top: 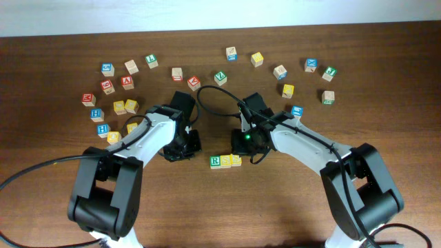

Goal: Spell out RSS

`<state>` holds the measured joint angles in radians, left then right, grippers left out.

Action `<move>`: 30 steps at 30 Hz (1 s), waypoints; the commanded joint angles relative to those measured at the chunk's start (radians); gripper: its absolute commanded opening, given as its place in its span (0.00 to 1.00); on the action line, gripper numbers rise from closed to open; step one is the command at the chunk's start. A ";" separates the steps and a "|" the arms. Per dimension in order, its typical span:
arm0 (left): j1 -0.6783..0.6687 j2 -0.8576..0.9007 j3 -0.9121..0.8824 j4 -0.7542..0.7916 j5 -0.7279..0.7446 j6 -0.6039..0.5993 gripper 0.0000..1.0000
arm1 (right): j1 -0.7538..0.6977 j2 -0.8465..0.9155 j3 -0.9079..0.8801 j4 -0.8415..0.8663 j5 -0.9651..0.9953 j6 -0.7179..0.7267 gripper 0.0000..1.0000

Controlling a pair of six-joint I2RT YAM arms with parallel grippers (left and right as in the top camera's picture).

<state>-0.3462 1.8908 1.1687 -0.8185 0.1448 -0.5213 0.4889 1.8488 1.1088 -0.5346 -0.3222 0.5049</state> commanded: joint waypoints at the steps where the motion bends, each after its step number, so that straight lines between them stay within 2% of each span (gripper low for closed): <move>1: 0.002 0.008 -0.004 -0.002 -0.011 -0.010 0.04 | 0.010 0.005 -0.004 -0.011 -0.023 -0.001 0.04; 7: 0.002 0.008 -0.004 -0.002 -0.011 -0.010 0.04 | 0.010 0.005 -0.004 -0.018 -0.023 -0.030 0.04; 9: 0.002 0.008 -0.004 -0.002 0.021 -0.009 0.00 | 0.009 0.005 -0.004 -0.019 -0.023 -0.030 0.04; 12: 0.002 0.008 -0.004 -0.002 0.035 -0.009 0.00 | 0.009 0.005 -0.004 -0.035 -0.023 -0.031 0.04; 17: 0.002 0.008 -0.004 -0.001 0.034 -0.009 0.00 | 0.008 0.005 0.003 -0.038 -0.053 -0.103 0.04; 30: 0.002 0.008 -0.004 -0.001 0.035 -0.009 0.00 | 0.007 0.005 0.043 -0.097 -0.069 -0.105 0.04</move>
<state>-0.3462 1.8908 1.1687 -0.8185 0.1684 -0.5213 0.4889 1.8500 1.1328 -0.6342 -0.3801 0.4114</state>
